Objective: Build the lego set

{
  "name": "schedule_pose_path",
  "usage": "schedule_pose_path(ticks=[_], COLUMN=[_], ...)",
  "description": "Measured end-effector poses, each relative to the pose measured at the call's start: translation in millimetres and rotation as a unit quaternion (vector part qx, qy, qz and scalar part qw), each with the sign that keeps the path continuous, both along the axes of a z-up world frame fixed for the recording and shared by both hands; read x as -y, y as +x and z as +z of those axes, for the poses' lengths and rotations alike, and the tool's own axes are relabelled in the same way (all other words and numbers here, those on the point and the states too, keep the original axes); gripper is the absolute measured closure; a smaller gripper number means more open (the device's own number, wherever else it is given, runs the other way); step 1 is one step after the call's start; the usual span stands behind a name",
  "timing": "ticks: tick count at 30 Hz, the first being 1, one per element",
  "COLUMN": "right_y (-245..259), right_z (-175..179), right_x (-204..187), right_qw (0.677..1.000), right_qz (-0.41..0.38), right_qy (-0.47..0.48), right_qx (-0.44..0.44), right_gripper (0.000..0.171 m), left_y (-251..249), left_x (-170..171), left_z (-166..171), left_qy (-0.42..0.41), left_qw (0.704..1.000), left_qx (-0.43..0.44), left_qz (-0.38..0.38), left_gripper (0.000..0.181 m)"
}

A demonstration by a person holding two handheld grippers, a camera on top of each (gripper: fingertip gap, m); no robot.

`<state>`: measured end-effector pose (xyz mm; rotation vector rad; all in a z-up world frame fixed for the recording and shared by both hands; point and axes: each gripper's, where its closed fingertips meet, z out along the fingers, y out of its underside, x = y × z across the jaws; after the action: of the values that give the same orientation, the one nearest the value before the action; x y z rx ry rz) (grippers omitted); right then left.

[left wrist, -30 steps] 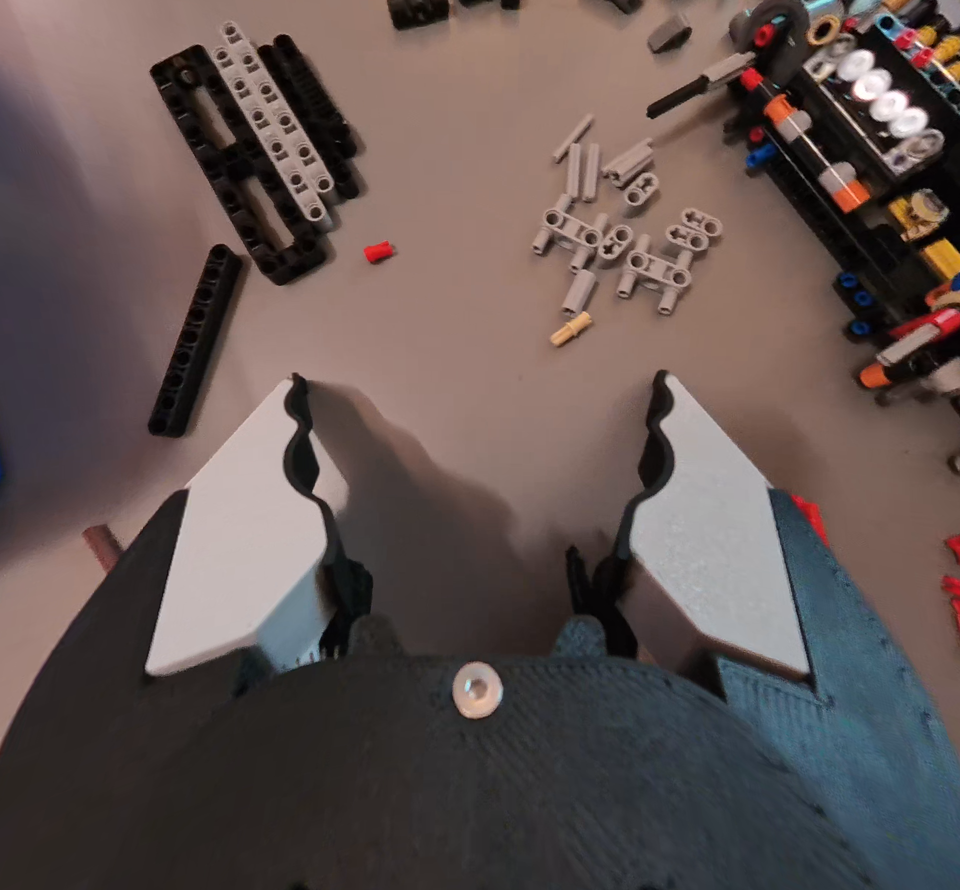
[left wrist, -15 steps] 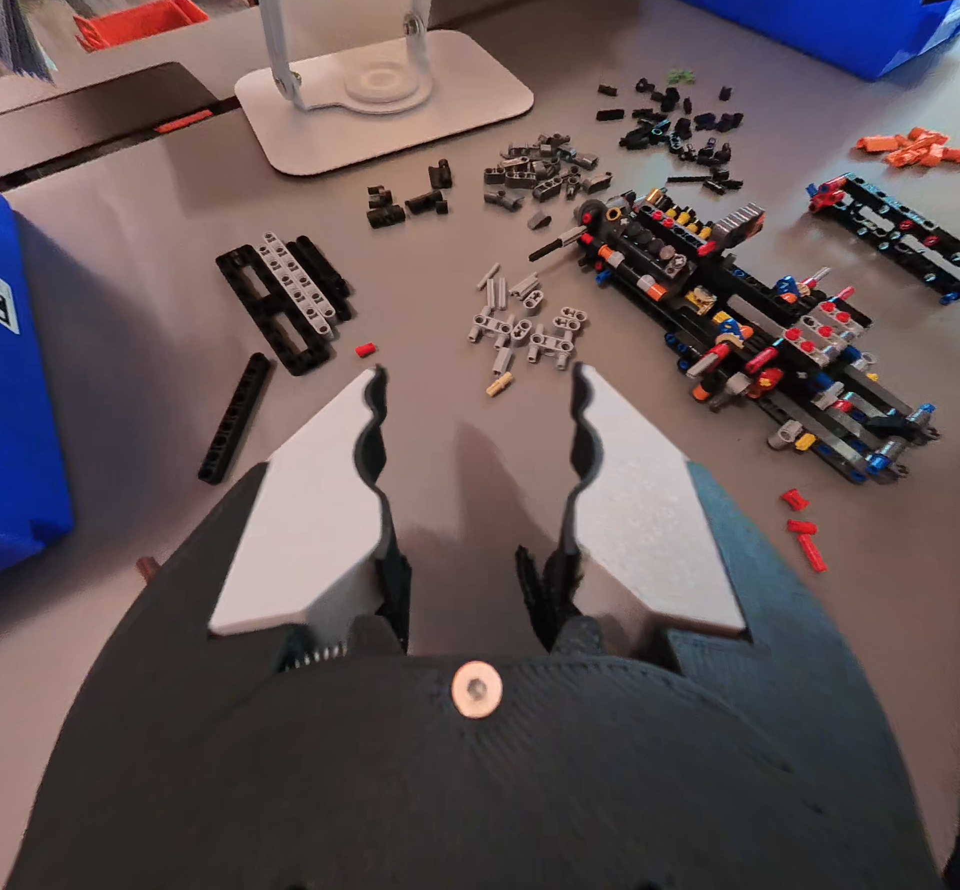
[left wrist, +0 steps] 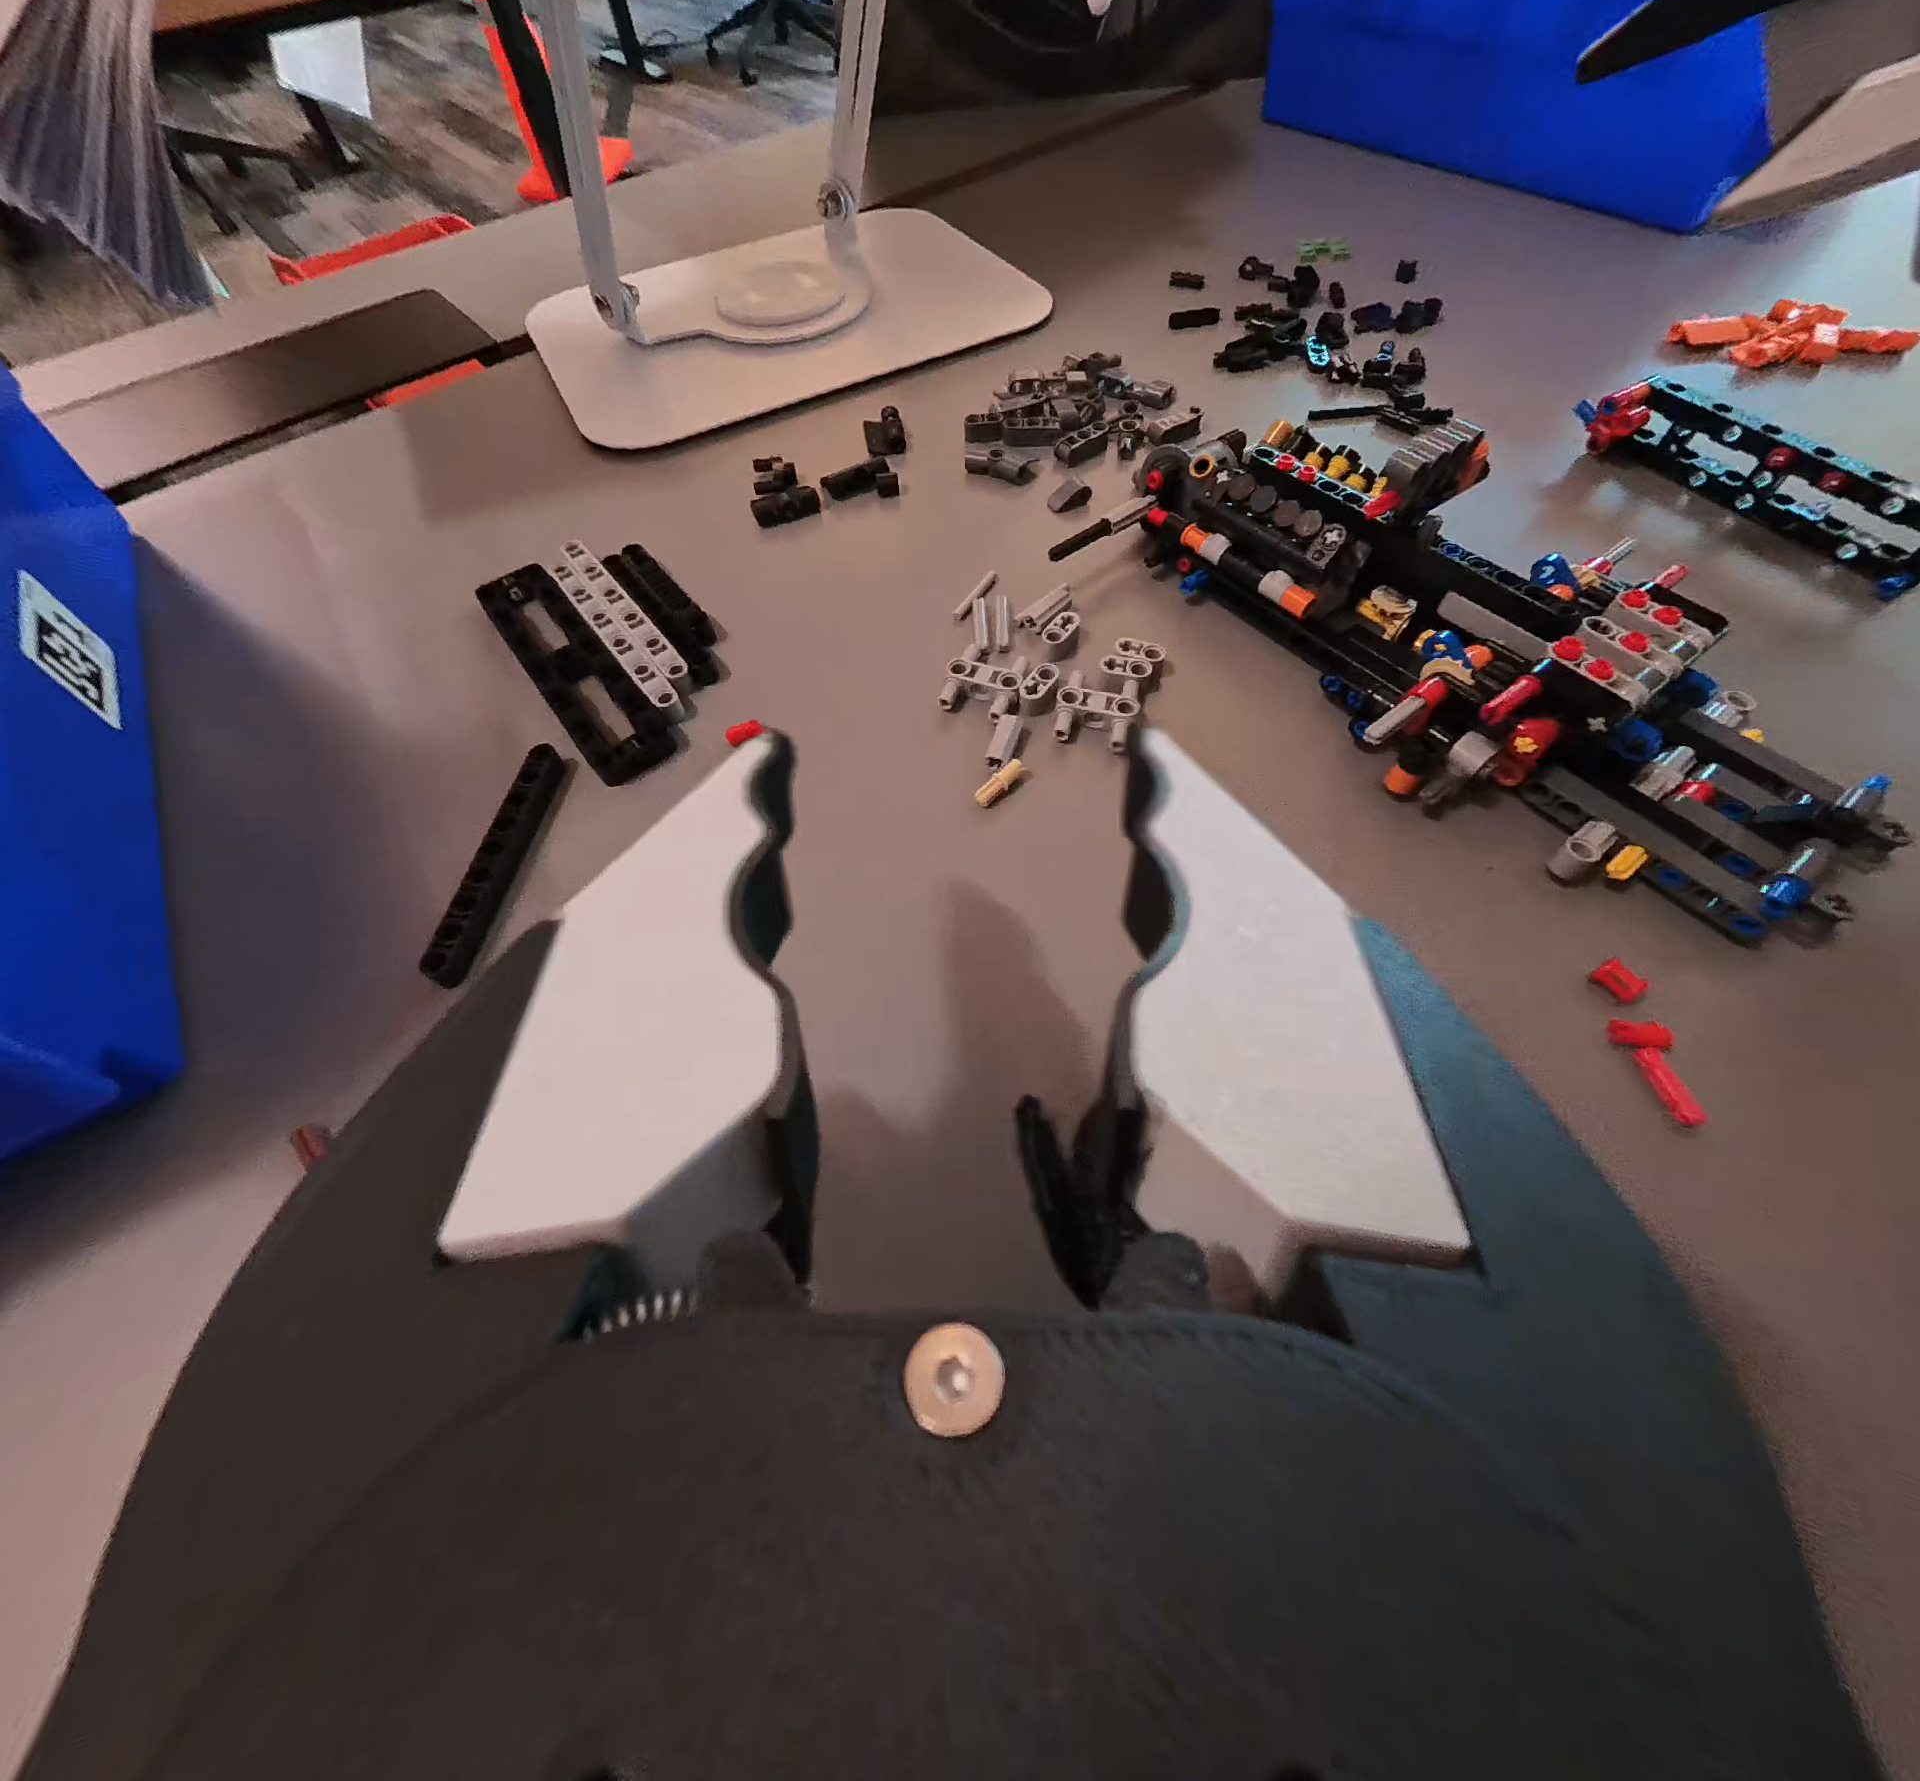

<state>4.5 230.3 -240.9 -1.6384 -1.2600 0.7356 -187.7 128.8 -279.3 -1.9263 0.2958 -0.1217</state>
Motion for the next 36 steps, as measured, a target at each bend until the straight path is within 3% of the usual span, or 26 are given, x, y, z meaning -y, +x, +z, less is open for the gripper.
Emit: schedule_pose_path(ticks=[1, 4, 7, 9, 11, 14, 17, 24, 27, 31, 36], right_y=[-3, -8, -9, -5, 6, 28, 48, 66, 74, 92, 109], right_z=[1, 6, 10, 14, 13, 13, 11, -2, -10, -11, -13], right_x=[0, 0, -2, -5, -10, -19, -25, -28, -28, -33, -37], right_qw=[1.0, 1.0, 1.0, 1.0, 1.0, 0.999, 0.997, 0.997, 0.996, 0.996, 0.996], right_qz=[0.004, 0.011, 0.011, 0.004, -0.014, -0.044, -0.065, -0.059, -0.054, -0.064, -0.079], right_qy=[0.003, 0.012, 0.021, 0.022, 0.014, 0.013, 0.012, 0.007, 0.016, 0.019, 0.011], right_qx=[0.0, -0.002, 0.005, 0.009, 0.021, 0.028, 0.036, 0.051, 0.068, 0.066, 0.045], right_gripper=[0.106, 0.124, 0.131, 0.125, 0.107, 0.103, 0.102, 0.114, 0.117, 0.122, 0.127], left_y=[1, -1, -6, -8, -9, -12, -11, 8, 8, 11, 18], left_x=[2, 5, 6, 6, 8, 7, 4, -1, -6, -15, -37], left_z=[2, 7, 9, 10, 13, 11, 6, 6, -1, 4, 5], left_qy=[0.008, 0.016, 0.023, 0.024, 0.028, 0.023, 0.01, 0.002, -0.02, -0.019, -0.025], left_qw=[1.0, 1.0, 1.0, 1.0, 1.0, 1.0, 1.0, 0.999, 0.997, 0.997, 0.997], left_qx=[-0.002, 0.003, -0.001, 0.005, 0.009, 0.007, 0.001, -0.04, -0.07, -0.075, -0.07], left_qz=[-0.006, -0.008, -0.005, -0.001, -0.001, 0.008, 0.011, -0.017, -0.021, -0.023, -0.018], left_gripper=[0.132, 0.151, 0.164, 0.158, 0.148, 0.123, 0.113, 0.125, 0.117, 0.123, 0.114])
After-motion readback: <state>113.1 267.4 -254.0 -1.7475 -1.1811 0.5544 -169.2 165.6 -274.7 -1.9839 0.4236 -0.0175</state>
